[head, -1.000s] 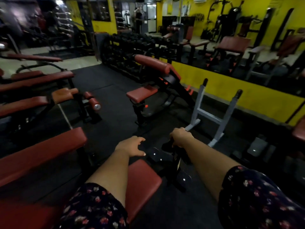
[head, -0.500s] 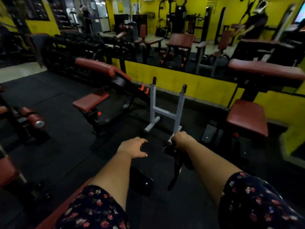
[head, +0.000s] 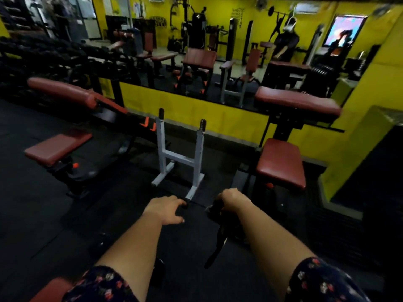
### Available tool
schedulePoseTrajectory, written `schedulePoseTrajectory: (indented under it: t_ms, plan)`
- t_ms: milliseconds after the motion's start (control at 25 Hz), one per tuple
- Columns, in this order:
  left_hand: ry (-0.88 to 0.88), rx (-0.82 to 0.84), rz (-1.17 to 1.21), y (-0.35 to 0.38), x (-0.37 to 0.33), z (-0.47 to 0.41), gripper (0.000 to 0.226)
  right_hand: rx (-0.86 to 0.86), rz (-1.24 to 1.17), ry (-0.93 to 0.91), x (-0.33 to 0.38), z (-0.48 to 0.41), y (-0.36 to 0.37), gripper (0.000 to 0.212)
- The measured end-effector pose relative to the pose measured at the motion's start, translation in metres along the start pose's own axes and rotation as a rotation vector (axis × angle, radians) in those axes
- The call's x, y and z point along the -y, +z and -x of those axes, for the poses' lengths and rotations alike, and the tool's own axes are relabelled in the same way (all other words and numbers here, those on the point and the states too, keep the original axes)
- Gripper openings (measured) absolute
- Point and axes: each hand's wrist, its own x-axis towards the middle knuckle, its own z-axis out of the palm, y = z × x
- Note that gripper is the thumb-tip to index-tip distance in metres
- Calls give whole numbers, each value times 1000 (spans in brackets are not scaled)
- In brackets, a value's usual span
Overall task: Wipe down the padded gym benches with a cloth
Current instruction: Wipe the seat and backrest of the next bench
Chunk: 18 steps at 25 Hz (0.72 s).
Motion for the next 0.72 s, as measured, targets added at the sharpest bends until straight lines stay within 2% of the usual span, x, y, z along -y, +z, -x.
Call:
schedulePoseTrajectory:
  t_ms: [160,280,520,720]
  plan:
    - [-5,5,-61,-2,23,-44,61,-3,16,27,-16,-43,-20,38]
    - [-30,25,-17,-13,57,-83,62,-25,-12,56,-17,-89,-42,39]
    - [-57,-14,50,-58,120,-161,61,-10,-30,-40,13,-185,-84,40]
    - [-85,36,61,-69,153,-207,60,26,-96,-19,6,-244,-99,42]
